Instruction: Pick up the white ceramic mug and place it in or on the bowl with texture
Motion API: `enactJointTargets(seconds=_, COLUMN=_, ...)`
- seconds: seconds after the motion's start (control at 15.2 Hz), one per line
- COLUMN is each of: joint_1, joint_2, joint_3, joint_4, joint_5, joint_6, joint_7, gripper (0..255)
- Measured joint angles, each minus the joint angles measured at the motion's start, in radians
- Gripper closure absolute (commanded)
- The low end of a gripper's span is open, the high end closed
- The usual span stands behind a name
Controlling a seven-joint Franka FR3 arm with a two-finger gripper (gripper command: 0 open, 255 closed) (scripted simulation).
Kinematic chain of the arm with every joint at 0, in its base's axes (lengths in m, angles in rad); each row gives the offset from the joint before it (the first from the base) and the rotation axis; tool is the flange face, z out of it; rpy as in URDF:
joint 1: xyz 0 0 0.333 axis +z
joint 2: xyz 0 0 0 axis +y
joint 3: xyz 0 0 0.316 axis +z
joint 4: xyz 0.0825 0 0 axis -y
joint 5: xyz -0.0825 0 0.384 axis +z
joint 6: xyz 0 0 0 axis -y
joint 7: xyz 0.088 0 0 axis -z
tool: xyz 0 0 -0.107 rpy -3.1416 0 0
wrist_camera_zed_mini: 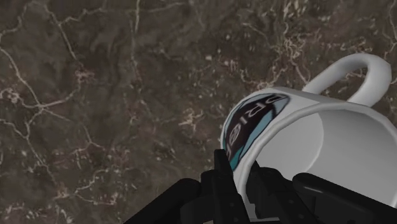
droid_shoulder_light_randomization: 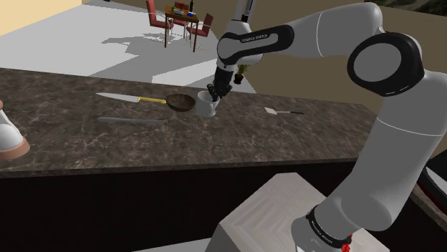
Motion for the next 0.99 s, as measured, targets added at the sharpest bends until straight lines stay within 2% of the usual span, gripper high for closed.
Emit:
enactJointTargets(seconds=0.79, joint_1=-0.001, joint_2=-0.051, joint_3=-0.001, joint_4=0.094, joint_5=-0.004, joint_6=-0.145, joint_7=0.007, gripper=255)
enactJointTargets(seconds=0.99, joint_1=0.01, joint_2=0.028, joint_3=0.005, joint_4=0.223, joint_5=-0.007, joint_6=-0.195, joint_7=0.029, gripper=255)
